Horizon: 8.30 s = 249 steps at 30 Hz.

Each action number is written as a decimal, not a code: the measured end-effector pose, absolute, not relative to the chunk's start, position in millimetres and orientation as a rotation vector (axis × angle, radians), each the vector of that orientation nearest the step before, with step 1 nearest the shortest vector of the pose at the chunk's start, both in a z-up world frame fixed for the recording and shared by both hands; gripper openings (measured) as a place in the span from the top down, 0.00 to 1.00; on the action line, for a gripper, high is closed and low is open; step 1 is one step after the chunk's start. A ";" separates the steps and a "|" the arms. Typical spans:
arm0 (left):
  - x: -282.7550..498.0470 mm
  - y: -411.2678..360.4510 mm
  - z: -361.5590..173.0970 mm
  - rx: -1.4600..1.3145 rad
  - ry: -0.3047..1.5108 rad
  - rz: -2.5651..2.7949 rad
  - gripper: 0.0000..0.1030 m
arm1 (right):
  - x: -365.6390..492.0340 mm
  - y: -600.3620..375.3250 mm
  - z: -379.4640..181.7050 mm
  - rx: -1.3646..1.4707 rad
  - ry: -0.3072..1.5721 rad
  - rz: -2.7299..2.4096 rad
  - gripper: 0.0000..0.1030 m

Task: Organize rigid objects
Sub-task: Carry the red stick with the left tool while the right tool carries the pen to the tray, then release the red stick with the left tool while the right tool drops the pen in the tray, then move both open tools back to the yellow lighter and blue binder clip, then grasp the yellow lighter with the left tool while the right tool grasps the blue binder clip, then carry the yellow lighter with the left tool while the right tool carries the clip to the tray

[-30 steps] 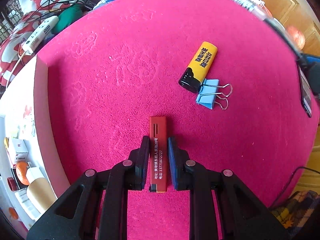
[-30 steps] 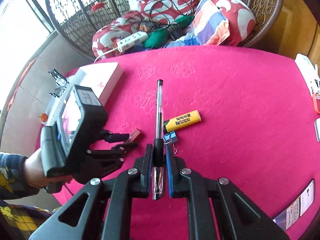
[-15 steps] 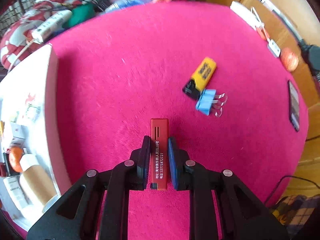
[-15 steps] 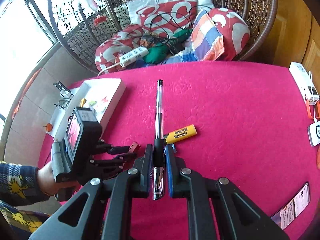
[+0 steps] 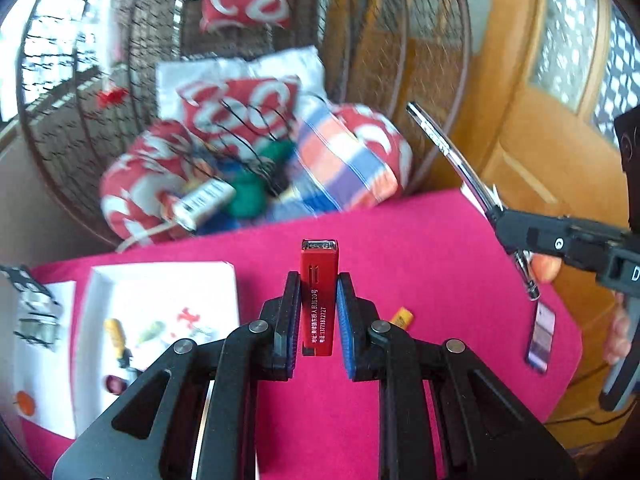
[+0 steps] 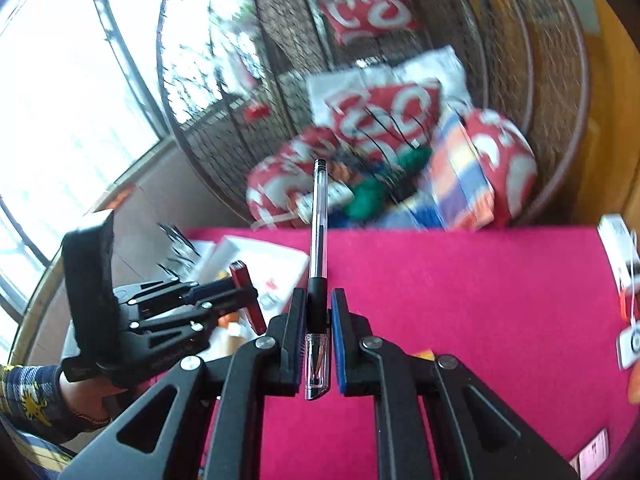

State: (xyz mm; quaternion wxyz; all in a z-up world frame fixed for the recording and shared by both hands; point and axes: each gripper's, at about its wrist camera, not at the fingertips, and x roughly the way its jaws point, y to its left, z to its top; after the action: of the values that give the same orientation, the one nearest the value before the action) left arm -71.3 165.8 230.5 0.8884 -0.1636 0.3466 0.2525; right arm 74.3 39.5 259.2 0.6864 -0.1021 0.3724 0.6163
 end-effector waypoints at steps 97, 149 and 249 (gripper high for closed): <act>-200.9 255.7 141.1 -0.581 0.890 0.688 0.00 | 6.3 121.3 117.3 -0.407 1.081 1.003 0.00; 115.0 101.4 12.6 -0.102 1.307 0.118 0.33 | 137.2 -72.1 84.5 -0.387 1.230 1.092 0.70; -260.5 276.4 209.7 -0.574 0.757 0.739 0.77 | -83.6 180.5 227.3 -0.403 0.837 1.517 0.70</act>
State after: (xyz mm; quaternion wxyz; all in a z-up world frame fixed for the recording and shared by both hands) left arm -260.5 276.4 209.7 0.8244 -0.2700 0.3560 0.3474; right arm -83.6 180.5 227.3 0.6297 -0.1758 0.3657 0.6624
